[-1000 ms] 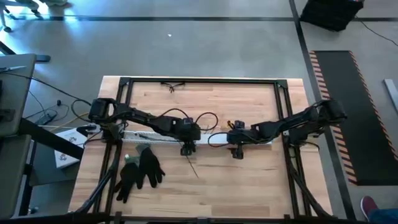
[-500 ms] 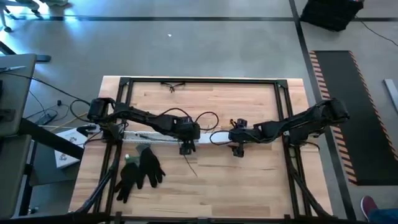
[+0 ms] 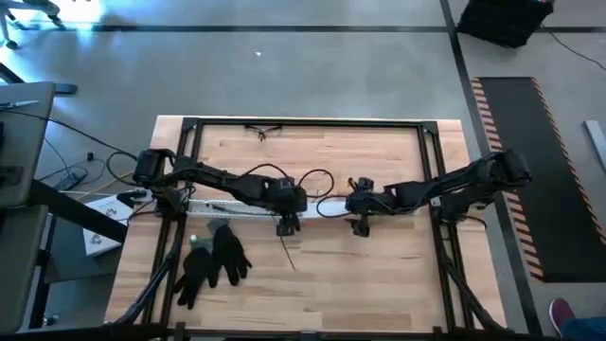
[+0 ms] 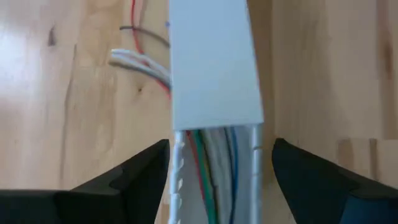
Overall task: Ziptie cables
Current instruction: Close the white cable duct
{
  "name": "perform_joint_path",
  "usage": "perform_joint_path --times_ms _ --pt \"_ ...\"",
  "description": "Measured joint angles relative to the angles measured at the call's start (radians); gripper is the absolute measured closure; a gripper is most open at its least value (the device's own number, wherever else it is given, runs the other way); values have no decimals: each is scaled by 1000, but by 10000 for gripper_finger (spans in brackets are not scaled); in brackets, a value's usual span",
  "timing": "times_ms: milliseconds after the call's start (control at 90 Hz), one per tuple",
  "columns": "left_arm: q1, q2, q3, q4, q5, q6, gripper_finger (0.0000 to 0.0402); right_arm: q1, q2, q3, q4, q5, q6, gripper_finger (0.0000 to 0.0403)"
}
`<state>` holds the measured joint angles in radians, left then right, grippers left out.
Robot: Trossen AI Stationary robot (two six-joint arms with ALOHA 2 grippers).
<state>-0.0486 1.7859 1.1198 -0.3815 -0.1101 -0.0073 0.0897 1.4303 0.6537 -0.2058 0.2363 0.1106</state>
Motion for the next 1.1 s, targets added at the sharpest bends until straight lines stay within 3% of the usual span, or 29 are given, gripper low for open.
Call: perform_joint_path --times_ms 589,944,1100 --pt "0 1 -60 81 -10 -10 139 -84 3 -94 65 -169 -109 72" --pt "0 1 -60 90 -29 -8 139 -59 3 -94 69 -188 -20 168" --pt "1 1 -60 90 -34 -8 139 -46 3 -87 62 -188 24 183"
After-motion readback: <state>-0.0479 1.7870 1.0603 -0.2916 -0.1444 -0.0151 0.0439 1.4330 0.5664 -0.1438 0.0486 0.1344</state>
